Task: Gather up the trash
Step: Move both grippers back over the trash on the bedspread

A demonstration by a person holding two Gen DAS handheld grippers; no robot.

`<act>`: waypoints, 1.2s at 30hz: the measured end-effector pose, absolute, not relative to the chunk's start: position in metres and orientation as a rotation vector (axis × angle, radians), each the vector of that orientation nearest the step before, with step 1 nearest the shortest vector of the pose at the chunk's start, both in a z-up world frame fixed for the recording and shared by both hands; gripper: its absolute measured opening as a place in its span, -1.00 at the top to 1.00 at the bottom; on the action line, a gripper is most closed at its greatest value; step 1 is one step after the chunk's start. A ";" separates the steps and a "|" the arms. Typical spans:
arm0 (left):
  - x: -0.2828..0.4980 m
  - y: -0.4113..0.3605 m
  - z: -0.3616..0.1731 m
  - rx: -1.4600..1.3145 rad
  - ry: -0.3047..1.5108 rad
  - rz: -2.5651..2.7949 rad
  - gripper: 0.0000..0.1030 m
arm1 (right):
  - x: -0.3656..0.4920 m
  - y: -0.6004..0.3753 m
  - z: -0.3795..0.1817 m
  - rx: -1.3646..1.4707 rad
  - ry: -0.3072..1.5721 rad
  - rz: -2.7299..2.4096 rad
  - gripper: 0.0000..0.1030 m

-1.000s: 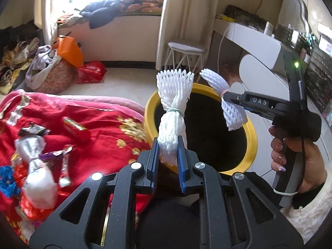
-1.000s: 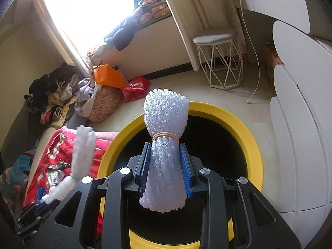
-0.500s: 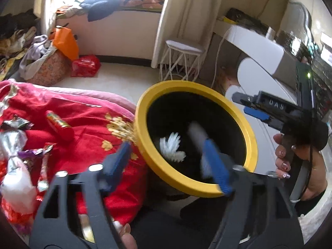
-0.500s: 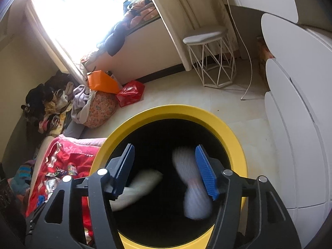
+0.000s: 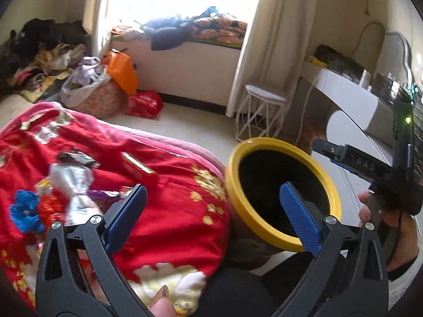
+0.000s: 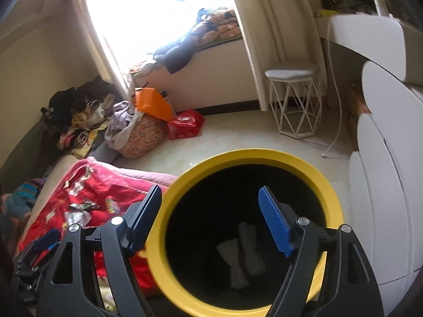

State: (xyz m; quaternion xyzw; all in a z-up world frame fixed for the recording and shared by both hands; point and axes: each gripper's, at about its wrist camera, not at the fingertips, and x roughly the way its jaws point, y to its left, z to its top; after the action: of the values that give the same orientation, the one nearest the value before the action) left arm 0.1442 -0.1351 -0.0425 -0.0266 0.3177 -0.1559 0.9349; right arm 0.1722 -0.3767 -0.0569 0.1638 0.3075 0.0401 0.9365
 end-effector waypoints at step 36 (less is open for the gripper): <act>0.114 0.010 -0.019 -0.206 0.542 -0.032 -0.79 | 0.136 -0.206 -0.036 0.081 0.617 0.443 -0.55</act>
State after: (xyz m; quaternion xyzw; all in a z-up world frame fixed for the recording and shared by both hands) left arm 0.1140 0.0100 -0.0188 -0.1016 0.2672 -0.0156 0.9582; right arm 0.1362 -0.2059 -0.0358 0.0395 0.3012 0.2161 0.9279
